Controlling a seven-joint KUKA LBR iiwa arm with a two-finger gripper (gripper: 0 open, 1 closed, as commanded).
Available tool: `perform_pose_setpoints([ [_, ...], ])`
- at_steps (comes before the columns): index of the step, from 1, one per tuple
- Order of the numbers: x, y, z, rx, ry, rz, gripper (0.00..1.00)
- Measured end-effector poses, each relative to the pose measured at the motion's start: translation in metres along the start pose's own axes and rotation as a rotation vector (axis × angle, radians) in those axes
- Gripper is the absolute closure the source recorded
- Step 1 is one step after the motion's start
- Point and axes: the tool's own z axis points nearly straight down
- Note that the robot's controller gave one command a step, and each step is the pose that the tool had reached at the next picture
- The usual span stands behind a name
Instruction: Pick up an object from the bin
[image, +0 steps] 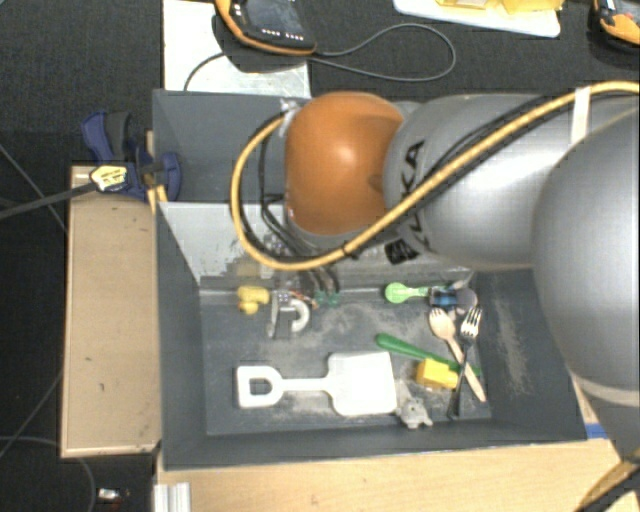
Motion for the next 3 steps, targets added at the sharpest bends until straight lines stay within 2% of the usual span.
perform_pose_setpoints([
  [1,-0.002,-0.001,-0.005,-0.001,-0.008,0.005,0.0],
  [2,0.033,-0.044,0.064,-0.001,-0.01,-0.157,0.0],
  [3,0.073,-0.052,0.051,-0.003,-0.016,-0.226,0.0],
])
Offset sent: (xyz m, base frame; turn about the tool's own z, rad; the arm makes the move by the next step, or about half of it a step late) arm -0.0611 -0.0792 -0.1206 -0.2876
